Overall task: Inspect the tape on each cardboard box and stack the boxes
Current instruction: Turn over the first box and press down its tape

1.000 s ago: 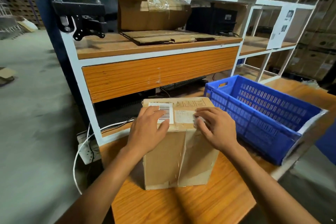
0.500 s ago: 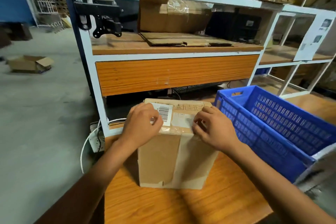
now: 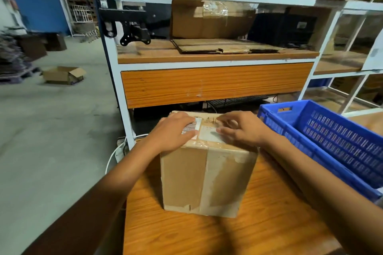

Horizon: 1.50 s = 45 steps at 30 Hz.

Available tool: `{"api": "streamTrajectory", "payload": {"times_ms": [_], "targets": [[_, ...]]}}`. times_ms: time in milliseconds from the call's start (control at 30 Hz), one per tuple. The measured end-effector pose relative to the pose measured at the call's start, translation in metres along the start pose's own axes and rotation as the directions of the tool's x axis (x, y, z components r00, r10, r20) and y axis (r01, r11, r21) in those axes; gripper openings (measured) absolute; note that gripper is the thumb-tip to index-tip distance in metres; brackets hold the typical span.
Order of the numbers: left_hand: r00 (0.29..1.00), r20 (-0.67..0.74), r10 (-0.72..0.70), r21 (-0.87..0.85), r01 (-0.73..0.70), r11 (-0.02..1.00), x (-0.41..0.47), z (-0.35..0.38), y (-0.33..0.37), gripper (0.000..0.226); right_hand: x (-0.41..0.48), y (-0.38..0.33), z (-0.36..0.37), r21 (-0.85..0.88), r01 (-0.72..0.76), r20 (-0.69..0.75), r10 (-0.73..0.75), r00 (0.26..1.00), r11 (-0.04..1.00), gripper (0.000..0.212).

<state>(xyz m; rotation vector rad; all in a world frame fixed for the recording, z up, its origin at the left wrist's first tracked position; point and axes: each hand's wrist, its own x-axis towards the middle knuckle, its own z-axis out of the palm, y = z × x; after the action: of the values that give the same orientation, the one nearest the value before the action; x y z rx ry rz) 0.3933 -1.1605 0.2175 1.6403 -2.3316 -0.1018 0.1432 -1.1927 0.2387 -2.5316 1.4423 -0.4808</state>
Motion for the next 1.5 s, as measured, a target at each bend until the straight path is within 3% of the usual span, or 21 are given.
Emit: {"api": "streamTrajectory", "payload": {"times_ms": [133, 300, 400, 500, 567, 700, 833, 933, 1000, 1100, 1167, 1233, 1267, 1333, 1367, 1433, 1500], "targets": [[0.994, 0.069, -0.09, -0.12, 0.098, 0.988, 0.004, 0.01, -0.001, 0.061, 0.003, 0.012, 0.024, -0.157, 0.015, 0.04, -0.009, 0.999, 0.988, 0.071], [0.994, 0.048, -0.094, -0.129, 0.1, 0.987, 0.011, 0.01, -0.004, 0.059, 0.008, 0.016, 0.023, -0.159, 0.042, 0.075, -0.03, 0.997, 0.986, 0.06], [0.974, -0.204, -0.097, -0.159, 0.064, 0.985, 0.006, 0.016, 0.0, 0.041, 0.006, 0.012, 0.013, -0.092, 0.05, 0.022, -0.048, 0.999, 0.995, 0.05], [0.851, -0.523, -0.051, -0.22, -0.077, 0.973, -0.011, 0.03, -0.003, 0.041, -0.008, 0.008, 0.012, -0.064, 0.059, -0.113, -0.066, 0.991, 0.996, 0.028], [0.817, -0.575, -0.039, -0.241, -0.124, 0.963, -0.019, 0.041, -0.007, 0.04, -0.018, 0.005, 0.022, -0.136, 0.089, -0.18, -0.113, 0.977, 0.987, 0.022], [0.889, -0.457, -0.024, -0.178, -0.065, 0.982, -0.014, 0.032, -0.005, 0.034, -0.022, 0.003, 0.027, -0.16, 0.099, -0.175, -0.127, 0.976, 0.982, 0.02], [0.983, -0.183, 0.014, -0.064, -0.026, 0.998, 0.01, 0.0, 0.0, 0.019, -0.006, 0.003, 0.006, -0.088, 0.097, -0.073, -0.103, 0.992, 0.991, 0.026], [1.0, -0.014, 0.0, -0.056, -0.001, 0.998, 0.022, 0.002, 0.001, 0.045, 0.004, 0.006, 0.01, -0.119, 0.066, -0.053, -0.073, 0.996, 0.991, 0.036], [1.0, -0.008, -0.002, -0.039, 0.002, 0.999, 0.026, 0.007, 0.001, 0.048, 0.003, 0.009, 0.019, -0.159, 0.068, -0.076, -0.081, 0.994, 0.985, 0.037], [0.999, -0.04, 0.005, -0.045, -0.006, 0.999, 0.031, 0.007, -0.001, 0.035, -0.004, 0.012, 0.022, -0.112, 0.017, -0.115, -0.03, 0.993, 0.994, 0.039], [0.987, -0.151, -0.045, -0.175, 0.018, 0.984, 0.033, 0.007, -0.003, 0.019, -0.009, 0.017, 0.031, 0.041, -0.169, -0.211, 0.174, 0.962, 0.985, 0.051], [0.944, -0.279, -0.176, -0.284, 0.094, 0.954, 0.03, 0.011, -0.006, 0.019, -0.021, 0.021, 0.035, 0.405, -0.351, -0.196, 0.455, 0.868, 0.844, 0.067], [0.915, -0.295, -0.274, -0.335, 0.17, 0.927, 0.026, 0.013, -0.007, 0.03, -0.028, 0.02, 0.037, 0.636, -0.355, -0.09, 0.522, 0.848, 0.685, 0.062], [0.858, -0.168, -0.486, -0.56, 0.323, 0.763, 0.013, 0.018, -0.012, 0.051, -0.047, 0.013, 0.037, 0.86, -0.33, 0.122, 0.471, 0.874, 0.389, 0.028], [0.835, -0.054, -0.547, -0.718, 0.348, 0.603, 0.005, 0.018, -0.011, 0.052, -0.056, 0.009, 0.037, 0.874, -0.302, 0.121, 0.432, 0.894, 0.381, 0.016], [0.835, 0.141, -0.532, -0.92, 0.308, 0.24, -0.013, 0.019, -0.007, 0.037, -0.071, 0.003, 0.041, 0.882, -0.225, 0.048, 0.396, 0.917, 0.414, 0.01], [0.862, 0.158, -0.481, -0.95, 0.266, 0.166, -0.03, 0.022, 0.0, 0.03, -0.082, 0.002, 0.044, 0.893, -0.147, -0.023, 0.369, 0.929, 0.426, 0.012]]}}
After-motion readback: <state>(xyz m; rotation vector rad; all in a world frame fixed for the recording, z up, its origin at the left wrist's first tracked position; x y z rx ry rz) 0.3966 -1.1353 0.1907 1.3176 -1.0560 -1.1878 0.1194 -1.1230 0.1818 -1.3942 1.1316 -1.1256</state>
